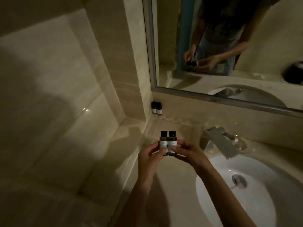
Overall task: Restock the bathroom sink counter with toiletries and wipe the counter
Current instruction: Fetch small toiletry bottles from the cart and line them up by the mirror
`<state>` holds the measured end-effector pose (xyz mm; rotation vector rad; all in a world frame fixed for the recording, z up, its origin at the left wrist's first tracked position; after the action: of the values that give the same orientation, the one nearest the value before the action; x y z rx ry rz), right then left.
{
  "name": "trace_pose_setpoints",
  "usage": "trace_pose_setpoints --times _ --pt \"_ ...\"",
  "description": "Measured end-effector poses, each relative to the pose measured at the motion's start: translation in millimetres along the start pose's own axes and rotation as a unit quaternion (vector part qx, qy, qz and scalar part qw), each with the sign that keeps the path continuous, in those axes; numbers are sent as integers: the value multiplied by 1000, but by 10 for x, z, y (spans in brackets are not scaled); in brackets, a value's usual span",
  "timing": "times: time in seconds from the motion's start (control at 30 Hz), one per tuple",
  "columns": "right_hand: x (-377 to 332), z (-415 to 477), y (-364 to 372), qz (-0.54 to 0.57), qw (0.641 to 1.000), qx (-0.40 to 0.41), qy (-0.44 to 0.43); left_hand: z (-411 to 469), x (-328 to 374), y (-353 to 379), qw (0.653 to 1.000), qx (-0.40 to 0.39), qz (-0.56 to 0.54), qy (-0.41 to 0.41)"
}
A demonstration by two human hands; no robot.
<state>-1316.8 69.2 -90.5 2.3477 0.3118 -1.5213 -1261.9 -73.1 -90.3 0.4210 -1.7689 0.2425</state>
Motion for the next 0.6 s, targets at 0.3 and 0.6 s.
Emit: trace_pose_setpoints --times 0.3,0.6 --pt "207 1376 -204 36 996 13 78 1254 -388 205 996 56 46 -42" --pt "415 1988 -268 -2 998 16 66 1697 -617 246 986 134 82 -47"
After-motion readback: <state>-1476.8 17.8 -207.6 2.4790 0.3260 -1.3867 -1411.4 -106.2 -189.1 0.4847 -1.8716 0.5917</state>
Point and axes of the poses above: each hand's wrist, its own z-axis towards the middle knuckle, its own y-axis out of the palm, x = y × z, the point moved 5 cm from there along z, towards the middle knuckle, and after that the axes turned 1 degree about -z, right-handed, at the moved point
